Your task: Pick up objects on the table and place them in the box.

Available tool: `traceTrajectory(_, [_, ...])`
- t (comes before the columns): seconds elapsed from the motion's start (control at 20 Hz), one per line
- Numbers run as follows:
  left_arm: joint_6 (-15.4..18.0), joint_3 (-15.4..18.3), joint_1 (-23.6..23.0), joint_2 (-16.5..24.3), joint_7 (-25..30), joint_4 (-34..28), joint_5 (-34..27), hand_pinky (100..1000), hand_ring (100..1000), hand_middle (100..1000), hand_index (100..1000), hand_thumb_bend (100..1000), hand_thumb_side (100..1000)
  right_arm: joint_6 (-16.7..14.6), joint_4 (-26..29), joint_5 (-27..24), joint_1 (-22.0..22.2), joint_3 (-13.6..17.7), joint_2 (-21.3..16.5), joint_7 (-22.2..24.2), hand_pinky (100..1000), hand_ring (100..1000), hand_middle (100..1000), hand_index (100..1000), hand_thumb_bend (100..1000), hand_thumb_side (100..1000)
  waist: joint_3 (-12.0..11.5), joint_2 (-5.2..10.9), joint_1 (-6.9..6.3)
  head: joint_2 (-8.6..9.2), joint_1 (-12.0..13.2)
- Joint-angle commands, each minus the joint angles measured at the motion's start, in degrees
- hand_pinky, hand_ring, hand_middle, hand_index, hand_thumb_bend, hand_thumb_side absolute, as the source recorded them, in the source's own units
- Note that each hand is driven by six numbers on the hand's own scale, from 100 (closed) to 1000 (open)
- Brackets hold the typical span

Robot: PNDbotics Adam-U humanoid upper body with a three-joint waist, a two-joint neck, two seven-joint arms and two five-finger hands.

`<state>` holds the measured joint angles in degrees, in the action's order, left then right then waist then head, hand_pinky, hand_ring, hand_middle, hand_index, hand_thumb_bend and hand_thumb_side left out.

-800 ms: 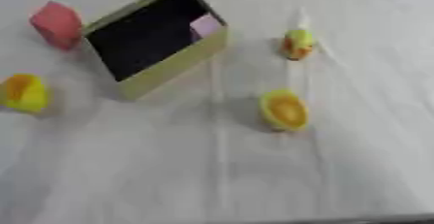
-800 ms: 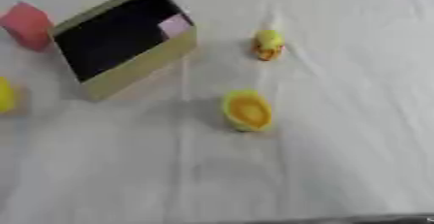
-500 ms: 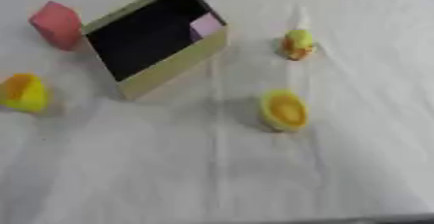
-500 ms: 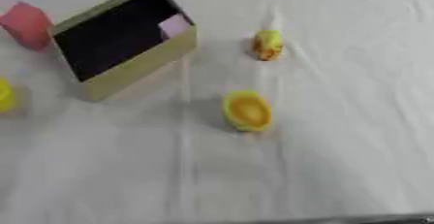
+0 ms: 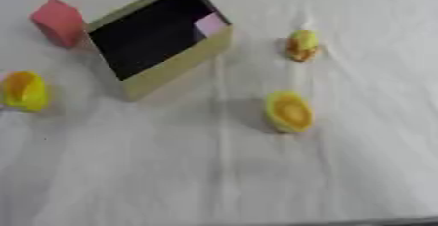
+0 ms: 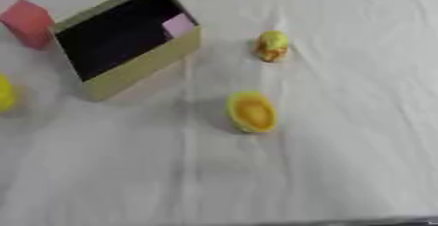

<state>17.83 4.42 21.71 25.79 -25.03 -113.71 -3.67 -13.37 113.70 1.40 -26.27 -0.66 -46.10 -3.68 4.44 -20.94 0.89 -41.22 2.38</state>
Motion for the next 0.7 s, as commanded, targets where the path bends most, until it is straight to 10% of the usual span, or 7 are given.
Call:
traceTrajectory(0.05, [-0.1, -0.1, 0.3, 1.9, 0.2, -0.9, 0.3, 699, 662, 700, 823, 456, 544, 1.2, 0.9, 4.9, -0.6, -1.7, -7.9, 1.6, 851, 797, 765, 851, 100, 653, 0.1, 1.34, 0.21, 0.13, 0.1])
traceTrajectory(0.7, [-0.4, -0.6, 0.3, 2.1, 0.5, -0.9, 0.9, 699, 663, 701, 822, 454, 544, 4.3, 0.9, 15.4, -1.6, -10.7, -17.4, 13.3, 844, 819, 796, 861, 100, 741, -0.5, 1.44, 0.74, 0.23, -0.6])
